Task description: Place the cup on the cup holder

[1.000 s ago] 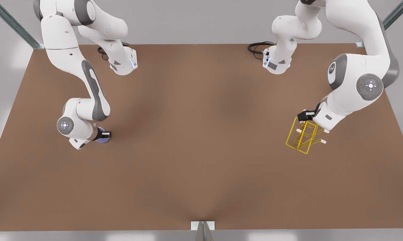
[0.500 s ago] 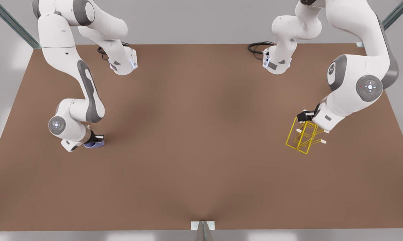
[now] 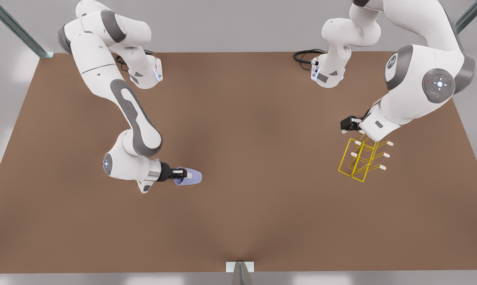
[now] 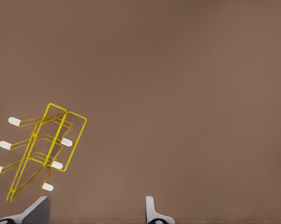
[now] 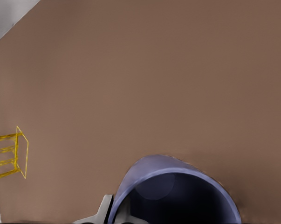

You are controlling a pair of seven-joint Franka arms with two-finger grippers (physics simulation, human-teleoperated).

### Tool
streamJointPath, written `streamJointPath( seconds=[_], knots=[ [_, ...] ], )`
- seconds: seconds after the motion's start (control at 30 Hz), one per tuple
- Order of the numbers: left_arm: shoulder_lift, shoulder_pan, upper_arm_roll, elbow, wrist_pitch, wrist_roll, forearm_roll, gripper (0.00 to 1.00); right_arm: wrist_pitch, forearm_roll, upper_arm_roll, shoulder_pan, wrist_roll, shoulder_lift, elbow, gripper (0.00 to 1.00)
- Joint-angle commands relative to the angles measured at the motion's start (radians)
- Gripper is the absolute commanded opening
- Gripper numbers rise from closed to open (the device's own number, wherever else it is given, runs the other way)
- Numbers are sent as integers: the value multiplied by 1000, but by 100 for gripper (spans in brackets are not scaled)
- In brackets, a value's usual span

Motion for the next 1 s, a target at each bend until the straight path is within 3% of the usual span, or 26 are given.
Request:
streamJointPath(
  seconds=[0.0,0.07,0.13,0.37,0.67,0.97],
  knots=[
    [2,0,0,1,-11,46,-1,100,66,230,32,15,-4,31,29,21],
    [3,0,0,1,-11,46,-1,100,114,316,35,66,1,89,113,21],
    [5,2,0,1,-8,46,-1,100,208,310,115,83,113,154,204,21],
    [6,2,1,2,-7,46,-1,100,375,318,189,236,203,438,497,21],
    [6,3,1,19,-16,41,4,100,406,326,275,274,39,527,491,21],
    [-15,13,35,-1,-7,1,33,100,424,330,262,276,-18,550,466,21]
  ],
)
